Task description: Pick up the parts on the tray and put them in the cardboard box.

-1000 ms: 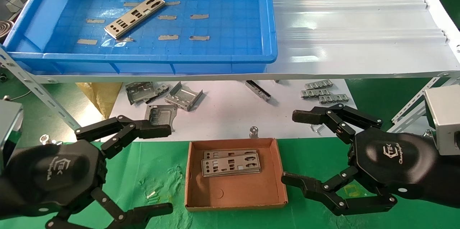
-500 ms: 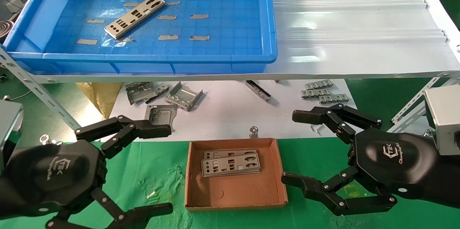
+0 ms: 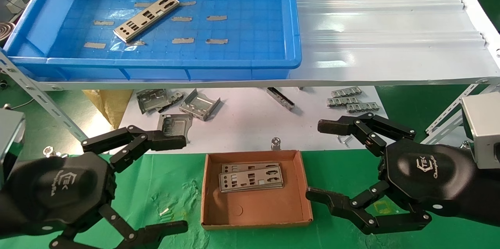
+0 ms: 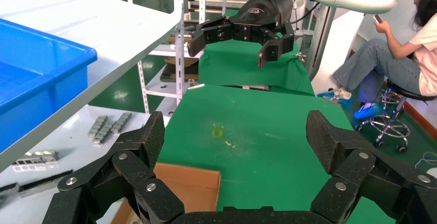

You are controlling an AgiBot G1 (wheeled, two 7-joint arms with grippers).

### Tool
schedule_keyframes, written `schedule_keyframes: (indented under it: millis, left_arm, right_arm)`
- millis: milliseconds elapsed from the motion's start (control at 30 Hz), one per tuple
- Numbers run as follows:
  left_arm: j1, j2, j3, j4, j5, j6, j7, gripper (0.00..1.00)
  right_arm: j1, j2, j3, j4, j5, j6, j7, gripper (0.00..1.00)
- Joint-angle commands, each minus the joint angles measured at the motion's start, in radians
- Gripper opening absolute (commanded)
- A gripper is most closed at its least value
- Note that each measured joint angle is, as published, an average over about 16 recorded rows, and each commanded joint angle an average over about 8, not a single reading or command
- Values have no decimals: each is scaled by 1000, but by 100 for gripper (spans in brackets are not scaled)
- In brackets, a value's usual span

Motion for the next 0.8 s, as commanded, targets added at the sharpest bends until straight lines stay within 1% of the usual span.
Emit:
schedule_keyframes:
  millis: [33,800]
  left_arm:
    - [0,0,0,0,0,0,0,100]
    - [0,0,0,0,0,0,0,100]
  right_arm:
    - [0,0,0,0,0,0,0,100]
    - [0,0,0,0,0,0,0,100]
